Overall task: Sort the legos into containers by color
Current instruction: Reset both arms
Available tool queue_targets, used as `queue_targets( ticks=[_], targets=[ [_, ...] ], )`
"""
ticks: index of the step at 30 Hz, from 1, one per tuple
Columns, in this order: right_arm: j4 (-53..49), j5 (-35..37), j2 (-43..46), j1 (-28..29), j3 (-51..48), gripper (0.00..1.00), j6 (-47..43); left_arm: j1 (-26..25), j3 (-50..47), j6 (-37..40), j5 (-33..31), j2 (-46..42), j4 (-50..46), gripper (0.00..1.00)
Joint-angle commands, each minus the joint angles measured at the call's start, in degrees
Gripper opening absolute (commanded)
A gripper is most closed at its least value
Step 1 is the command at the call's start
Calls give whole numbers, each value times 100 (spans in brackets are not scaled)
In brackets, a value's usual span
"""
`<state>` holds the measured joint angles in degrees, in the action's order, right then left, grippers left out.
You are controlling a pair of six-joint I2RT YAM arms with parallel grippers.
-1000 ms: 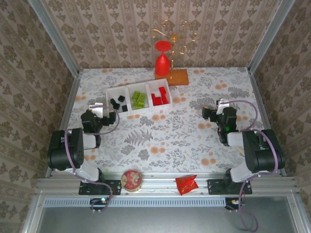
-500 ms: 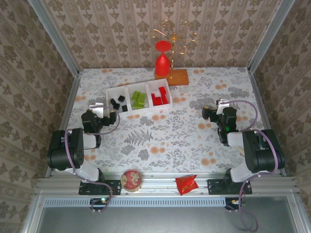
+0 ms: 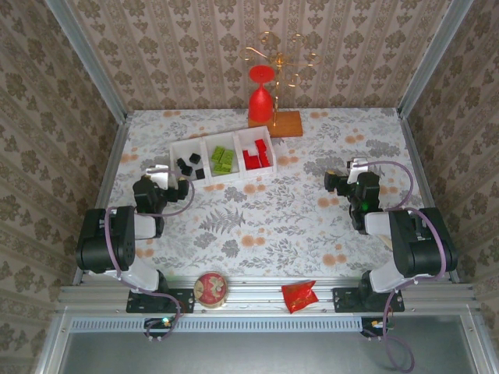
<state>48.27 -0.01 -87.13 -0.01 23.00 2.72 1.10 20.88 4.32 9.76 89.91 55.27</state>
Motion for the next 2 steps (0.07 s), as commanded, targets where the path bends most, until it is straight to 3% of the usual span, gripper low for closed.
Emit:
queue_targets(
  ticks=[1, 2],
  targets=[
    [-11, 54, -32, -8, 70, 100, -68, -29, 80, 65, -69, -70, -90, 100],
    [-11, 54, -32, -8, 72, 100, -64, -24, 83, 69, -68, -77, -94, 100]
  ],
)
